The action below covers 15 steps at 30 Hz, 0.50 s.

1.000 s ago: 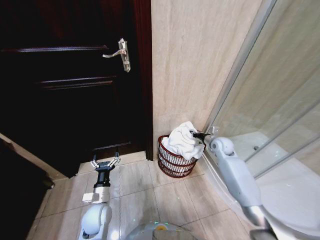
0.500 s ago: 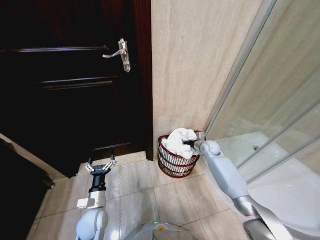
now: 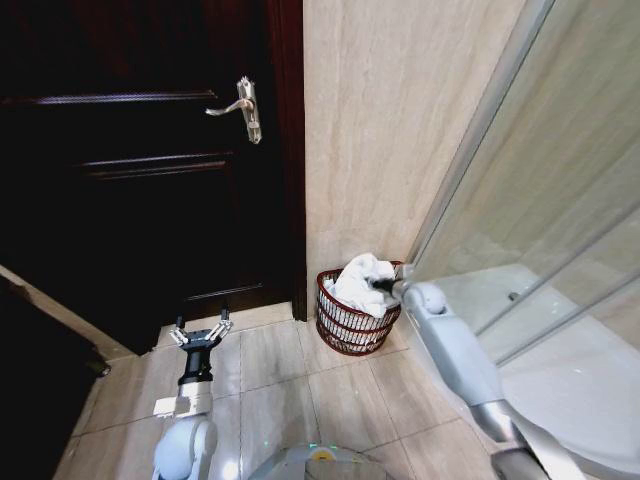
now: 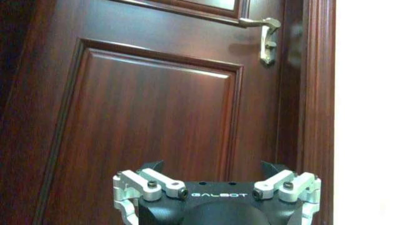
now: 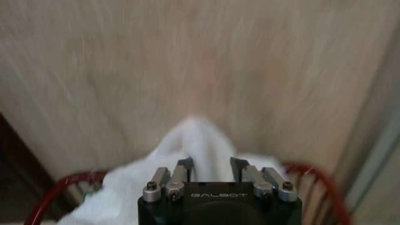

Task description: Discard the used towel into the hamper.

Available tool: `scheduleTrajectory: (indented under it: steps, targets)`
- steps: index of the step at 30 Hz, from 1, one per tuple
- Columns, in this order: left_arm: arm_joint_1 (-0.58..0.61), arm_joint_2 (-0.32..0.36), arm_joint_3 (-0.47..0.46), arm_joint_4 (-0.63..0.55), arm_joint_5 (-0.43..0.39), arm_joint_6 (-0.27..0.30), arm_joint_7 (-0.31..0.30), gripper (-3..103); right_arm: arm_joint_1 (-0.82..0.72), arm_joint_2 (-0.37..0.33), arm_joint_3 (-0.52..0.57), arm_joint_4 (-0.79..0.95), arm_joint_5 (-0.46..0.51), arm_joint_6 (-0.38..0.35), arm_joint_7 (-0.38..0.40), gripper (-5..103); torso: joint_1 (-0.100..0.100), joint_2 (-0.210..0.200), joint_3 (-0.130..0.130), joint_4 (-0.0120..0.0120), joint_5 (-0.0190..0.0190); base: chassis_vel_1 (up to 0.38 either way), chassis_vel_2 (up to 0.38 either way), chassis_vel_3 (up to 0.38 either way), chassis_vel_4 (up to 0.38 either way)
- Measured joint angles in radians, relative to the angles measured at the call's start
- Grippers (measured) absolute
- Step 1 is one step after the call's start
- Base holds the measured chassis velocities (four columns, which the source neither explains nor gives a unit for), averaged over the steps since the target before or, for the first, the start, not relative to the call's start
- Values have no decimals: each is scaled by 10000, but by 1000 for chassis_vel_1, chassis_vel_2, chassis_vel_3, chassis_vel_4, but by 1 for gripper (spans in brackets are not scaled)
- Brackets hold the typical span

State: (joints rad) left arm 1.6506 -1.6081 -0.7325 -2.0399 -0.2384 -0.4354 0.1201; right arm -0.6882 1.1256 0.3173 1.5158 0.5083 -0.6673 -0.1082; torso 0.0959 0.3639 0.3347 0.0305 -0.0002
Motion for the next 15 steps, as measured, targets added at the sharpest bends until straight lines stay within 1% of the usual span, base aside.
scheduleTrajectory:
  steps: [2, 3, 5, 6, 7, 8, 10, 11, 12, 13, 14, 15]
  targets:
    - [-1, 0, 30, 52, 27, -11, 38, 100, -375, -272, 243, 903, 151, -344, 294, 51, 0, 0, 0, -2, 1, 0, 0, 0, 0]
    - [-1, 0, 30, 52, 27, -11, 38, 100, -375, -272, 243, 903, 151, -344, 294, 51, 0, 0, 0, -2, 1, 0, 0, 0, 0]
    - [-55, 0, 27, 97, 32, -16, 51, 100, -1244, -459, 492, 2052, 606, -594, 612, 61, 0, 0, -1, 1, 1, 0, 0, 0, 0]
    - [-79, 0, 22, 96, 32, -16, 50, 100, -1642, -461, 602, 2436, 693, -626, 660, 67, 0, 0, -1, -2, 6, 0, 0, 0, 0]
    - [-79, 0, 22, 96, 32, -16, 50, 100, -1642, -461, 602, 2436, 693, -626, 660, 67, 0, 0, -1, -2, 6, 0, 0, 0, 0]
    - [-97, 0, 21, 81, 31, -12, 51, 100, -2155, -445, 737, 2912, 758, -642, 698, 73, 0, 0, 0, -2, 3, 0, 0, 0, 0]
    - [-124, 1, 21, 2, 31, -2, 52, 100, -2784, -381, 791, 3334, 697, -646, 683, 83, -2, 1, -3, -5, 2, 0, 0, 0, 0]
    - [-126, 1, 21, -37, 32, 3, 52, 100, -2994, -334, 776, 3335, 565, -648, 565, 83, -2, 0, -2, -4, 4, 0, 0, 0, 0]
    - [-128, 1, 24, -75, 47, 6, 52, 100, -3061, -274, 720, 3178, 432, -647, 437, 89, -2, 1, -2, -5, 4, 0, 0, 0, 0]
    - [-128, 1, 24, -75, 47, 6, 52, 100, -3061, -274, 720, 3178, 432, -647, 437, 89, -2, 1, -2, -5, 4, 0, 0, 0, 0]
    - [-122, 1, 28, -119, 81, 9, 53, 100, -3034, -224, 593, 2862, 322, -648, 373, 94, -2, 1, -2, -4, 0, 0, 0, 0, 0]
    - [-104, 1, 35, -153, 113, 12, 53, 100, -2898, -167, 408, 2496, 245, -649, 348, 97, -1, 0, -1, -2, 6, 0, 0, 0, 0]
